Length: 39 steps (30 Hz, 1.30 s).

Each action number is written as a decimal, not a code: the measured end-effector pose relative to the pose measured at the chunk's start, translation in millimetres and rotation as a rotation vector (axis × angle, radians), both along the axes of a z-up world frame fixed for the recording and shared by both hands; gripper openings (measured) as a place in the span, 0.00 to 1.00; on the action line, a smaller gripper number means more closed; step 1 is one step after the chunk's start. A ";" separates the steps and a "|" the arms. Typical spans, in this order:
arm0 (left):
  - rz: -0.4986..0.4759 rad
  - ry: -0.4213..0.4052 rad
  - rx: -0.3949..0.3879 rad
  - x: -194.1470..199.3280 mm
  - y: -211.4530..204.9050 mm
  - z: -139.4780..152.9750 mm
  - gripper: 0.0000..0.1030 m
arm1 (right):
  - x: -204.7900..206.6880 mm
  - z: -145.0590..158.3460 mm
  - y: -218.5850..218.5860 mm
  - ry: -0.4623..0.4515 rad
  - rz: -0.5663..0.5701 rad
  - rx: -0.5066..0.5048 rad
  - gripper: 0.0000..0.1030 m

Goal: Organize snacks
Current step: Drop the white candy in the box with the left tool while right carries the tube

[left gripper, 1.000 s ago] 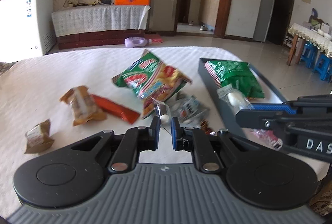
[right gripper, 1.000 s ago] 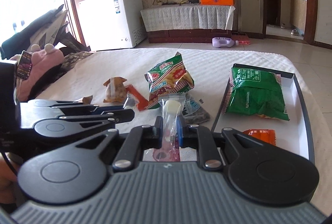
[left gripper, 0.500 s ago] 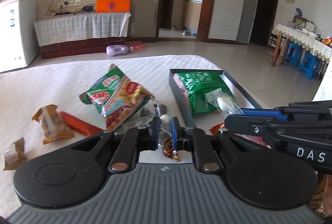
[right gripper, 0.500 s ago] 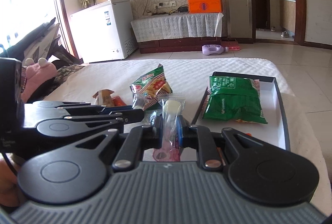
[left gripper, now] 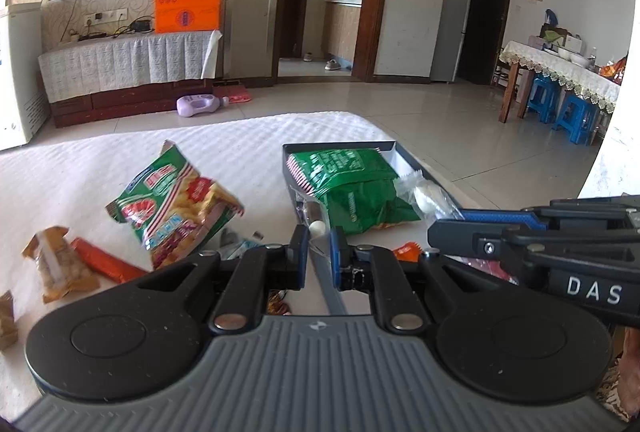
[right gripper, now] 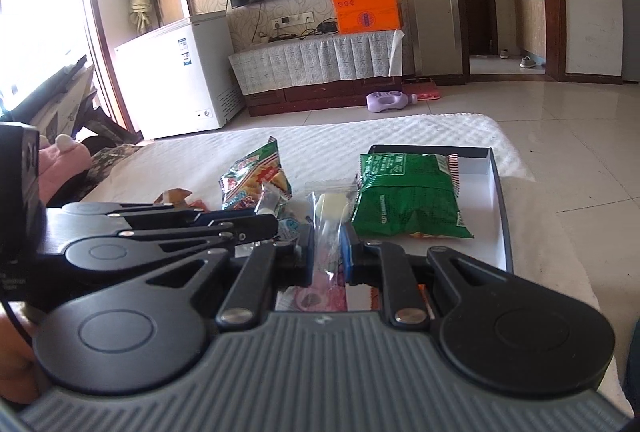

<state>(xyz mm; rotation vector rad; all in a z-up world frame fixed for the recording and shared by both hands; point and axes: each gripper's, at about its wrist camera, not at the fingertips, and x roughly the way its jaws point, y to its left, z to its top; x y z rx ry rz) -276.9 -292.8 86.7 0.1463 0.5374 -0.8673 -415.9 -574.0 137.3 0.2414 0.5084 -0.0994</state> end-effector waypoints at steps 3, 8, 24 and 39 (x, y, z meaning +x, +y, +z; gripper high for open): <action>-0.017 -0.005 0.004 2.0 -10.7 -0.7 0.14 | -1.9 -0.9 -6.5 0.001 -0.016 0.003 0.16; -0.047 0.007 0.003 3.7 -29.9 -5.5 0.14 | -3.4 -2.6 -17.5 0.003 -0.044 0.013 0.16; -0.081 0.072 0.055 -2.0 -82.5 -51.4 0.14 | -11.2 -21.4 -46.3 0.066 -0.124 0.052 0.16; -0.057 0.109 0.117 -0.4 -75.2 -73.0 0.14 | -6.7 -30.9 -46.0 0.111 -0.113 0.066 0.16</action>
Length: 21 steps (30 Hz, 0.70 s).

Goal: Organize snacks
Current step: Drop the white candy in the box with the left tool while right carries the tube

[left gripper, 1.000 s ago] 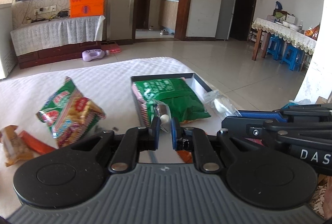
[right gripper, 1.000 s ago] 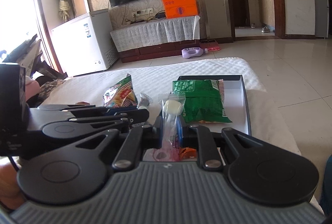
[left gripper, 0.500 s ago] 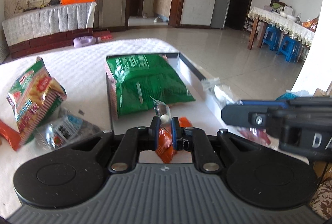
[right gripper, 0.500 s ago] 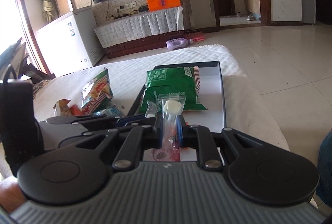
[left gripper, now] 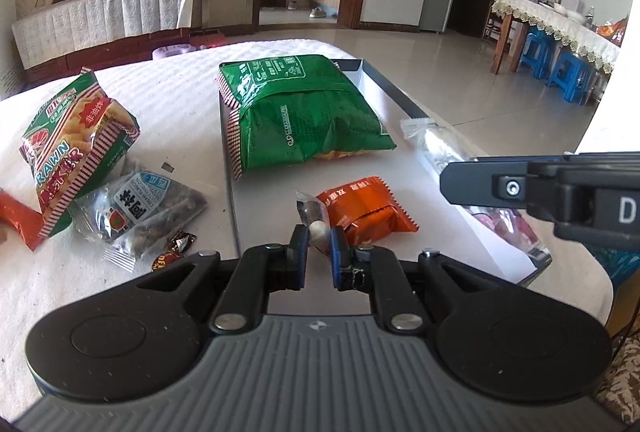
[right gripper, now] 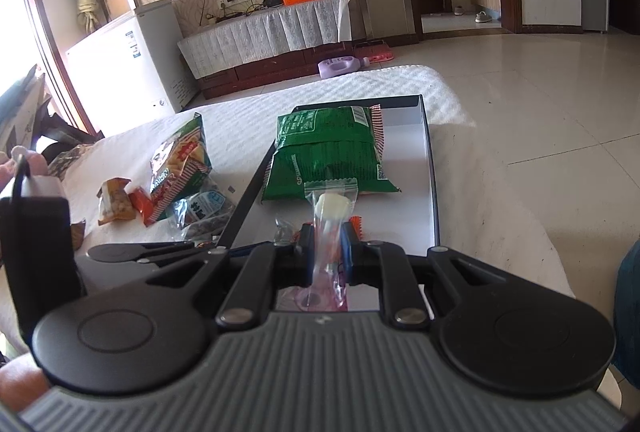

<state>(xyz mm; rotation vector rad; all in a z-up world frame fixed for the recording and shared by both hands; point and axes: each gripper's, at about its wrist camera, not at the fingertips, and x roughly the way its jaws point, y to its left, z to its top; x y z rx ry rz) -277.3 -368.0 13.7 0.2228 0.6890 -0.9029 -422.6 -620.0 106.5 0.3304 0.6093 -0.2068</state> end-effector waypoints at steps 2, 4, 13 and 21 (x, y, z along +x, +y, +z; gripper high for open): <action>-0.008 -0.002 0.003 -2.1 2.0 0.3 0.14 | 0.6 -0.2 0.7 0.003 0.003 0.000 0.16; -0.017 -0.012 0.012 -6.5 3.4 -0.1 0.14 | 1.6 -0.6 0.9 0.006 0.005 0.000 0.16; -0.012 -0.056 0.023 -9.1 8.1 3.0 0.14 | 4.7 -2.5 2.7 0.015 0.007 -0.002 0.16; 0.004 -0.046 0.008 -3.4 8.4 4.7 0.14 | 10.2 -7.2 0.5 0.033 0.004 -0.002 0.16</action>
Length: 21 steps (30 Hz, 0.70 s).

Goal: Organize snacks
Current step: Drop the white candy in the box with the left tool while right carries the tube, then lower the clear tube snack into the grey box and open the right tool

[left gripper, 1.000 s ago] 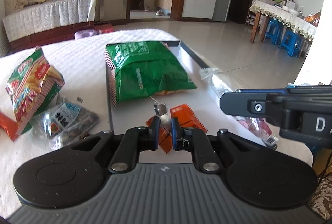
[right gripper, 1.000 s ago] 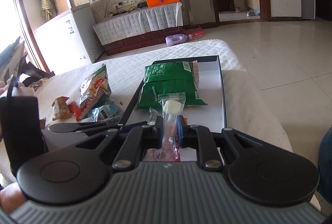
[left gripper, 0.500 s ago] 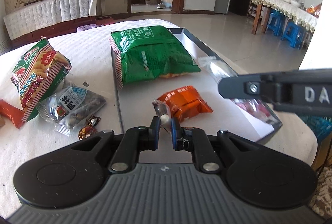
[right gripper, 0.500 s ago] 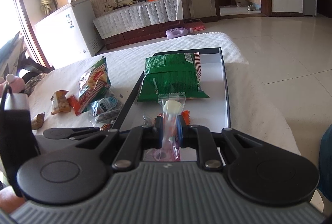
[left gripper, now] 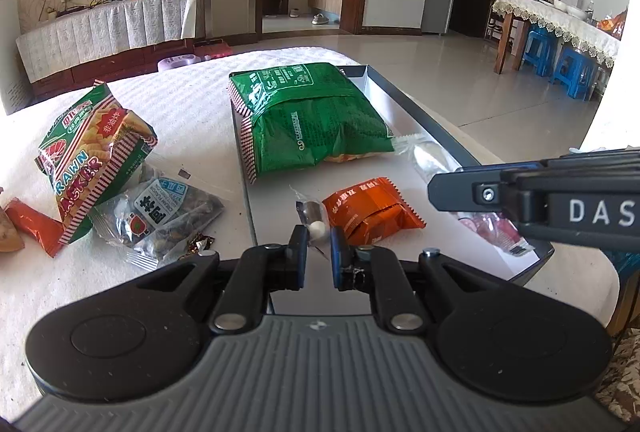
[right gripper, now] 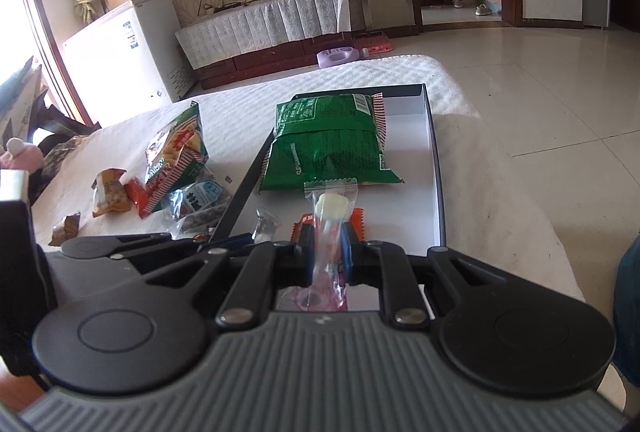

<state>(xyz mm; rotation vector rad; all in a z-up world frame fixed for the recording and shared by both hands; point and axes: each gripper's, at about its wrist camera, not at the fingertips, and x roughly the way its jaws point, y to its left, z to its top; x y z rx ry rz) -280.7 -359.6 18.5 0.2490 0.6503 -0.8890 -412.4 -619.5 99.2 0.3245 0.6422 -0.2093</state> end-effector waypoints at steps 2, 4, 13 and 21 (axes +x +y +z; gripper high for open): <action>0.001 -0.003 0.002 -0.7 -0.7 0.2 0.15 | 1.9 -1.4 0.8 0.005 0.003 0.000 0.16; -0.001 -0.004 0.003 -1.0 -1.2 0.0 0.15 | 2.3 -2.5 0.3 0.007 0.003 0.002 0.16; -0.017 -0.003 -0.003 -3.9 -0.2 0.7 0.33 | 2.0 -3.9 -0.8 0.011 0.003 0.005 0.16; -0.039 -0.035 -0.029 -13.9 5.0 7.2 0.65 | 2.3 -4.6 -1.1 0.013 0.002 0.007 0.16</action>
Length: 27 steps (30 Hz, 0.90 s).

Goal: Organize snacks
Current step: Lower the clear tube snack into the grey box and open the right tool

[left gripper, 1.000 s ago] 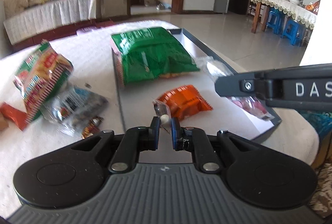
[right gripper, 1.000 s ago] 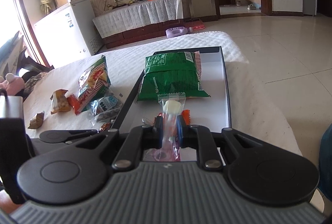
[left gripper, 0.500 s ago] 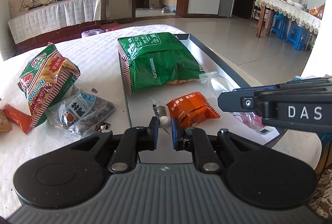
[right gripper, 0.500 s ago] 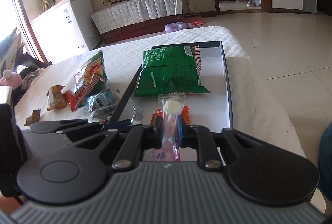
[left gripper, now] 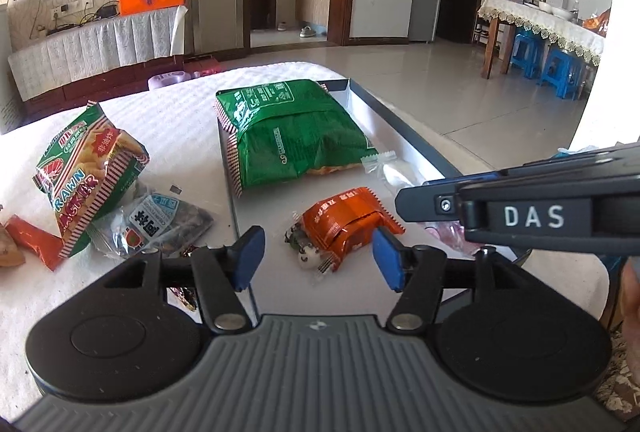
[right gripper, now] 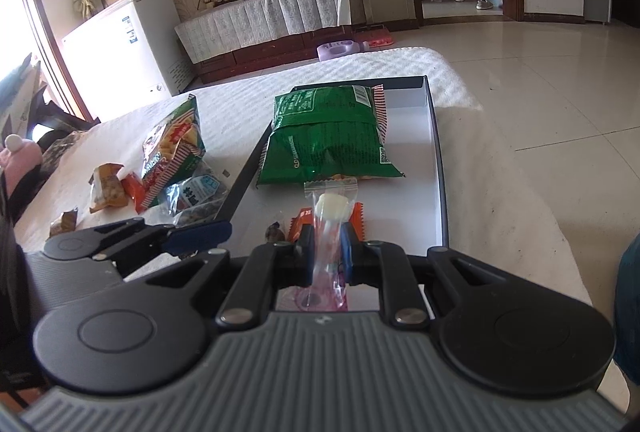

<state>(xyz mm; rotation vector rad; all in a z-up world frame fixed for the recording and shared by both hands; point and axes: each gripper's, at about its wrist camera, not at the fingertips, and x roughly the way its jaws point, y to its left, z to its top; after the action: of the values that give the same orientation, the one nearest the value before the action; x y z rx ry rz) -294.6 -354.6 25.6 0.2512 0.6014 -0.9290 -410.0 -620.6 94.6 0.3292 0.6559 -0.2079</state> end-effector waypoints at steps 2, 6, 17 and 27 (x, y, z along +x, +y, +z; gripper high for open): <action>-0.002 0.001 -0.006 -1.1 2.8 2.0 0.66 | 0.4 -1.2 -0.6 0.002 -0.001 0.001 0.16; -0.009 -0.008 -0.020 -4.1 10.2 7.7 0.69 | 2.0 -3.3 -1.8 0.008 -0.005 0.003 0.16; 0.049 -0.024 -0.014 6.1 34.3 13.5 0.79 | 16.8 -11.4 0.2 0.040 0.001 -0.002 0.16; 0.064 -0.031 -0.011 8.3 46.5 15.5 0.82 | 28.3 -19.7 -1.1 0.074 -0.010 -0.010 0.18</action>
<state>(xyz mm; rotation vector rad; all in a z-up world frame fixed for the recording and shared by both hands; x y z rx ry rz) -286.3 -308.1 41.1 0.2350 0.5723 -0.8647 -381.7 -621.7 74.9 0.3169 0.7261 -0.2338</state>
